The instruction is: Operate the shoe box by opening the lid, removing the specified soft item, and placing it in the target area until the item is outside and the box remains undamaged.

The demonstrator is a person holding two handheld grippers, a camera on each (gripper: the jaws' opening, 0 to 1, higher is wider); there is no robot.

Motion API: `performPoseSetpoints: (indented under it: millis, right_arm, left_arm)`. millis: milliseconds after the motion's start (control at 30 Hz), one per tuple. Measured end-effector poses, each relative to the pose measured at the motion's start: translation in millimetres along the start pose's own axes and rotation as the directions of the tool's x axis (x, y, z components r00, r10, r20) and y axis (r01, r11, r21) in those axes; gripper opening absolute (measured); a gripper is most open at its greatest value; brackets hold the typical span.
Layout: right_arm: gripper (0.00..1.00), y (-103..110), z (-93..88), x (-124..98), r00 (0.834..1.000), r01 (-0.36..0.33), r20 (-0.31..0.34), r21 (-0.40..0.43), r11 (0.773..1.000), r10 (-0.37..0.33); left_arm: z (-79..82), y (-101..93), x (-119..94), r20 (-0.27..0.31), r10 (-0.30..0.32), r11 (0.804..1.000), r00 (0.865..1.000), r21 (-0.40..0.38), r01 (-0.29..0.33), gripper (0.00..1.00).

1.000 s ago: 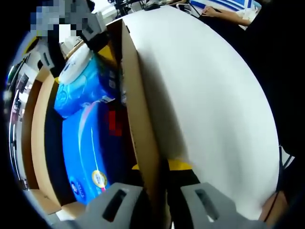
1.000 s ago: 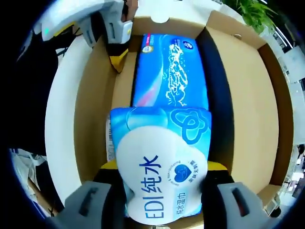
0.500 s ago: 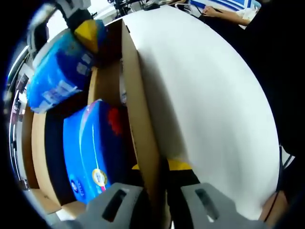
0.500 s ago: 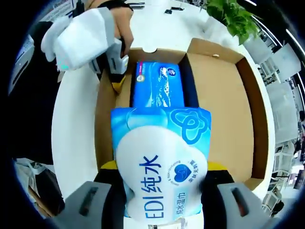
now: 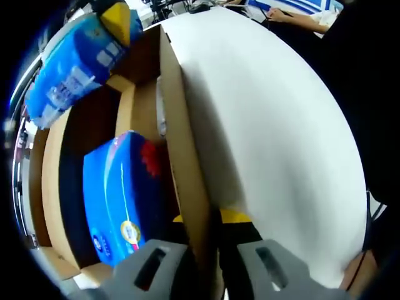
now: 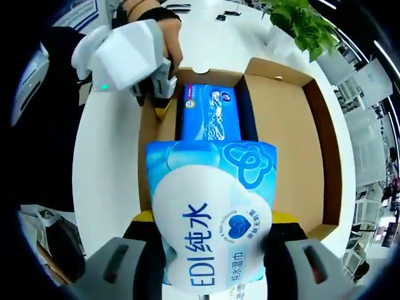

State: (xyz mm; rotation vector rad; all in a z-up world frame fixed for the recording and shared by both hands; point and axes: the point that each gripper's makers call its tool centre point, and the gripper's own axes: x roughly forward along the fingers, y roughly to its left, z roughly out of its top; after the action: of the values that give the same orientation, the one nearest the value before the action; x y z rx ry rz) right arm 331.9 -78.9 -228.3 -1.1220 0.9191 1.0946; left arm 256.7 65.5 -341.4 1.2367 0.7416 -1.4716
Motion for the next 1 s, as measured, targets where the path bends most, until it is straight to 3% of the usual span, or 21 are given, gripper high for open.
performPoseSetpoints:
  millis: [400,1000]
  right_arm:
    - [0.62,13,-16.2,-28,0.999,0.006,-0.035,0.005,1.000,-0.006]
    - [0.62,27,-62.2,-55,0.996,0.014,-0.084,0.059,0.998,-0.009]
  left_arm:
    - [-0.1,-1.2,1,0.001,-0.001,1.000,1.000,-0.001,0.001,0.05]
    - [0.0,-3.4,0,0.000,0.000,1.000,1.000,-0.004,0.000,0.05]
